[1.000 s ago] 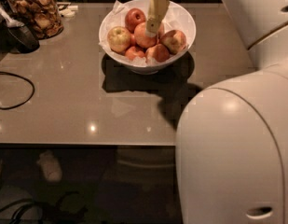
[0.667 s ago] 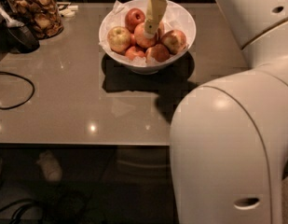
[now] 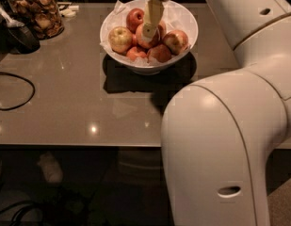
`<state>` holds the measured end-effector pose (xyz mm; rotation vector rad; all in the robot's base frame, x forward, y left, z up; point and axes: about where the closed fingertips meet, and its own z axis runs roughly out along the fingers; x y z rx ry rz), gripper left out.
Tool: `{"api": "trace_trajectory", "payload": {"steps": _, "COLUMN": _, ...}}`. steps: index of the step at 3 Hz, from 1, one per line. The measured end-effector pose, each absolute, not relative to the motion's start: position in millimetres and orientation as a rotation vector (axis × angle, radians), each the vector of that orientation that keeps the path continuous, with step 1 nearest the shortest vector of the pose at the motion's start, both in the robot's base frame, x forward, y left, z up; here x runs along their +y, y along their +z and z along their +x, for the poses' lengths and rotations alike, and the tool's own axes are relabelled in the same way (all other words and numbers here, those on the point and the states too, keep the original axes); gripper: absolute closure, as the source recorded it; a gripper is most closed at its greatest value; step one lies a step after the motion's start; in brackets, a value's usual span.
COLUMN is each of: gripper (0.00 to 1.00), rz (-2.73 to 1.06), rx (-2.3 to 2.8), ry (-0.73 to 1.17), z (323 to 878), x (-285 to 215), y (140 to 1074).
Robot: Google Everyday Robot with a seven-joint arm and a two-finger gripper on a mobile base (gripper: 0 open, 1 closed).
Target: Pick apple from white bowl
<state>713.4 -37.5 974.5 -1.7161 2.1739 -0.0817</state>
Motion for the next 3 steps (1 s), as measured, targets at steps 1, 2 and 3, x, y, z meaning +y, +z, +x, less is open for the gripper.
{"api": "trace_trajectory", "payload": {"steps": 1, "gripper": 0.11, "rz": -1.731, "rx": 2.185, "ry": -0.063, "z": 715.1, "x": -33.5, "y": 963.5}}
{"api": "trace_trajectory", "payload": {"steps": 2, "gripper": 0.11, "rz": -1.742, "rx": 2.196, "ry": -0.049, "z": 715.6, "x": -31.2, "y": 955.3}}
{"api": "trace_trajectory", "payload": {"steps": 3, "gripper": 0.12, "rz": -1.751, "rx": 2.211, "ry": -0.036, "z": 715.6, "x": -31.4, "y": 947.1}}
